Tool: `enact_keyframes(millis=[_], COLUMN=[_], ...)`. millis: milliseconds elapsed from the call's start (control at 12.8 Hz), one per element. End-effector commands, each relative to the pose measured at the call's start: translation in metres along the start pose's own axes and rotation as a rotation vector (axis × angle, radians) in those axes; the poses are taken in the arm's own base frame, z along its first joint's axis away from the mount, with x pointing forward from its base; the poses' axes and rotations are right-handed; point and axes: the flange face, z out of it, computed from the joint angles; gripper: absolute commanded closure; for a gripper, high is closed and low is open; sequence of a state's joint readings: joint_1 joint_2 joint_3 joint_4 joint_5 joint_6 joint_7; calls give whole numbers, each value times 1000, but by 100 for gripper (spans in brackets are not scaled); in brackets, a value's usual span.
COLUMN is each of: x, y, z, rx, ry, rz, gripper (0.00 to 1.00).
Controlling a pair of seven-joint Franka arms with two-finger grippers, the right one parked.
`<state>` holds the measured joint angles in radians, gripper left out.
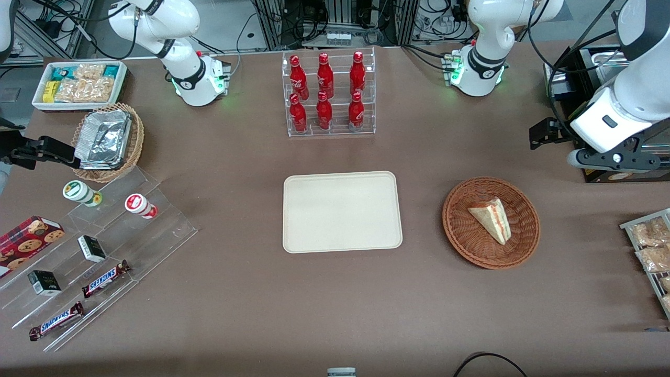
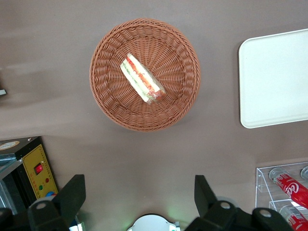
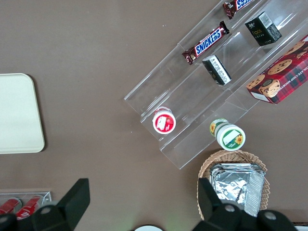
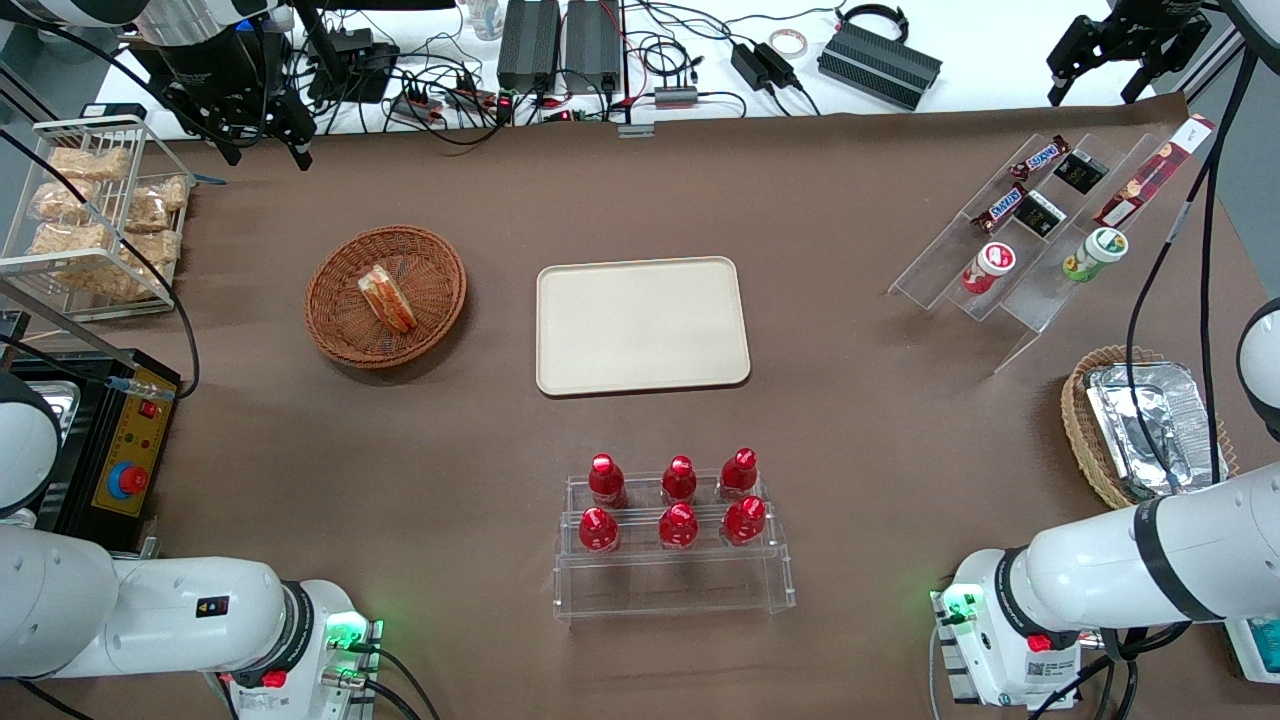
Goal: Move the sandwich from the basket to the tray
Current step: 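Move the left gripper over the wrapped sandwich in the wicker basket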
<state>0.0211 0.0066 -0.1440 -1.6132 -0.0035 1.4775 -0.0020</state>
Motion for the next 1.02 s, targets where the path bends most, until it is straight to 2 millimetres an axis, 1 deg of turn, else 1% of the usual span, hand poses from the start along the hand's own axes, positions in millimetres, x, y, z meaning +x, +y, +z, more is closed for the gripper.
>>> enact_keyframes(millis=[0,156,234,391,469,625,781,938], x=[-3,-2,2,7,7,12,18,21], y=[-1,-2,-4,-5,-5,-4,-5,-7], z=[-6,-2,8,35,54,86,120,149], rx=[-3,1,0,0,1,1,5,5], ry=[12,6,-14,-26,-36,-39,-1,32], rz=[11,9,8,8,8,8,7,3], gripper=[0,0,0,0,0,0,0,0])
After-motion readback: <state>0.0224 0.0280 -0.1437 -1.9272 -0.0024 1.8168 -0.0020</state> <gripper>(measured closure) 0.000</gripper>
